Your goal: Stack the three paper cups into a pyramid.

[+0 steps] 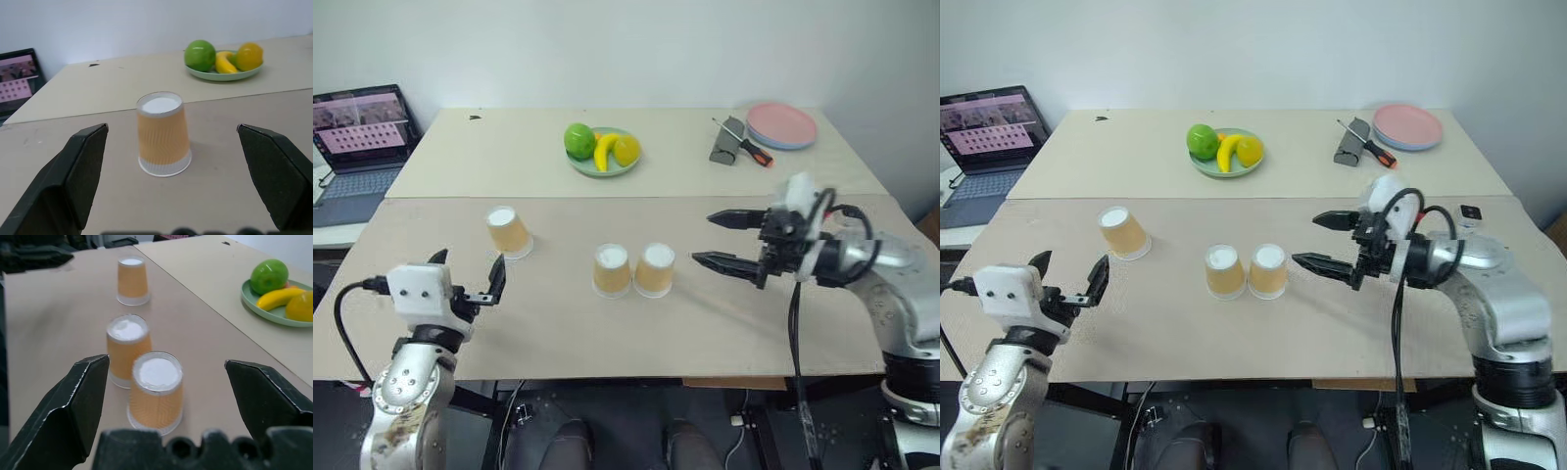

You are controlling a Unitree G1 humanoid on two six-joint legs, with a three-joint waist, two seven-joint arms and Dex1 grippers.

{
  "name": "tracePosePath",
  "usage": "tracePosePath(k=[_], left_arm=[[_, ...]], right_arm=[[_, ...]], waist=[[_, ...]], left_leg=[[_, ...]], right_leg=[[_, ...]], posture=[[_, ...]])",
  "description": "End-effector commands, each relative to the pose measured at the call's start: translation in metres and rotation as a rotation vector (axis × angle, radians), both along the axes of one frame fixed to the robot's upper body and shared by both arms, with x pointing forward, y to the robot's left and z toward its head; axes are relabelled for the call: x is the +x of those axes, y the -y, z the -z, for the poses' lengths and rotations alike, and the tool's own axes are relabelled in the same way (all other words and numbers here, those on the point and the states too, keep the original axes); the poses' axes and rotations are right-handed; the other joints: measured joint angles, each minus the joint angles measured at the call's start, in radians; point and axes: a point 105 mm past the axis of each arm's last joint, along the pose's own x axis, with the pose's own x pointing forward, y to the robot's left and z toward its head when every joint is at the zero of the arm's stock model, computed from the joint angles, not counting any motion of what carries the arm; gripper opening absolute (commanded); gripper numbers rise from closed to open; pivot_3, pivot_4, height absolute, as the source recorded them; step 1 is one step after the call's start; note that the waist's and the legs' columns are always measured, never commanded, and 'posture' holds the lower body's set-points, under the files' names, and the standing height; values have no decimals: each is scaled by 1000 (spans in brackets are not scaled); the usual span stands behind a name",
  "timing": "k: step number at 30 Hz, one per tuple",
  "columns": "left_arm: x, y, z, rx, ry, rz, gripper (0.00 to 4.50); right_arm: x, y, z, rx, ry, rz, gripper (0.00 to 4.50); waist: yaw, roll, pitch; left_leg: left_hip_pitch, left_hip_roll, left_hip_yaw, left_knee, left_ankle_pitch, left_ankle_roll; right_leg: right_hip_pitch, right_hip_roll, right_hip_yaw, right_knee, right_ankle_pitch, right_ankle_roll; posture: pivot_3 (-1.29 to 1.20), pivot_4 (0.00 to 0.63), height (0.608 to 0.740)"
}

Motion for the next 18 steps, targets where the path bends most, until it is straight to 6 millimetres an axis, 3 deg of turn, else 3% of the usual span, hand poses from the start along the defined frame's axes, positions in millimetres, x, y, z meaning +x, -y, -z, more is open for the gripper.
tracePosePath(k=[1,8,11,18], left_arm=[[16,-6,0,37,29,-6,4500],[66,-23,11,65,-24,16,4500],[83,-13,17,67,-56,98,4500],[104,-5,19,59,-82,176,4500]], right_arm=[[-20,2,-14,16,9,-65,4418],[-23,0,0,-20,-18,-85,4418],[-21,4,-1,-20,-3,-51,4418],[-20,11,-3,-18,14,3,4418]], waist=[[8,0,0],[10,-1,0],[9,-1,0],[9,-1,0]], left_leg=[[0,0,0,0,0,0],[-1,0,0,0,0,0],[-2,0,0,0,0,0],[-2,0,0,0,0,0]], right_leg=[[0,0,0,0,0,0],[-1,0,-1,-1,0,0],[-1,0,-1,-1,0,0],[-2,0,-1,-1,0,0]], posture=[[0,150,740],[0,150,740],[0,150,740],[0,150,740]])
